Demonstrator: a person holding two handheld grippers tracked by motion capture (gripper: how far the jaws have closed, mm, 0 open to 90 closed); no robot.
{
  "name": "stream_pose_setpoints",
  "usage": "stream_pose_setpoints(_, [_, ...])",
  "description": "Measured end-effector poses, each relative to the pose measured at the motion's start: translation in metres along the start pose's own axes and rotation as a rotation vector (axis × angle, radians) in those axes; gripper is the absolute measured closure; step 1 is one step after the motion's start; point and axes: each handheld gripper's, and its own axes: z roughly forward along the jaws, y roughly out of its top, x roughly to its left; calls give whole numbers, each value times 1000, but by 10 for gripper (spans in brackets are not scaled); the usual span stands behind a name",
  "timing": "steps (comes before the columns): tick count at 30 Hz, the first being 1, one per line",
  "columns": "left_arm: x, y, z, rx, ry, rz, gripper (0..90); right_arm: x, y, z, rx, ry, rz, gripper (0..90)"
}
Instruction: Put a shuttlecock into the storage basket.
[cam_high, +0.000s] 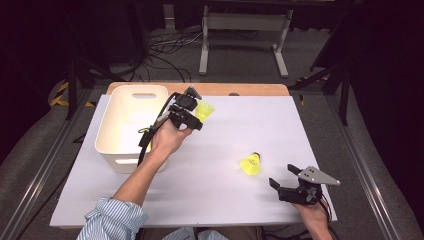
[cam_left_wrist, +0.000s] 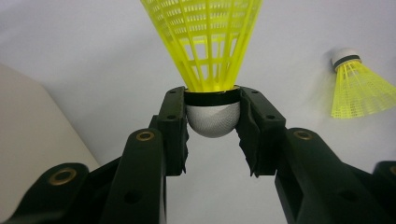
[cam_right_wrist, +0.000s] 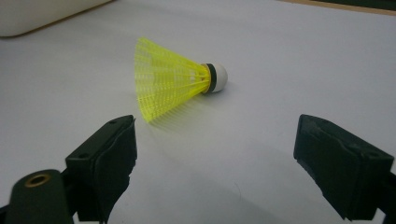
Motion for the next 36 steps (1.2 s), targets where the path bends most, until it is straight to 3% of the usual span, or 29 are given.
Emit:
stream_pose_setpoints(13, [2, -1, -3, 6, -2, 9, 648, 0, 0, 0, 0, 0, 2, 140])
stream_pose_setpoints(36, [14, -6, -26, -4, 6, 15, 647, 0, 0, 0, 1, 0, 1, 140])
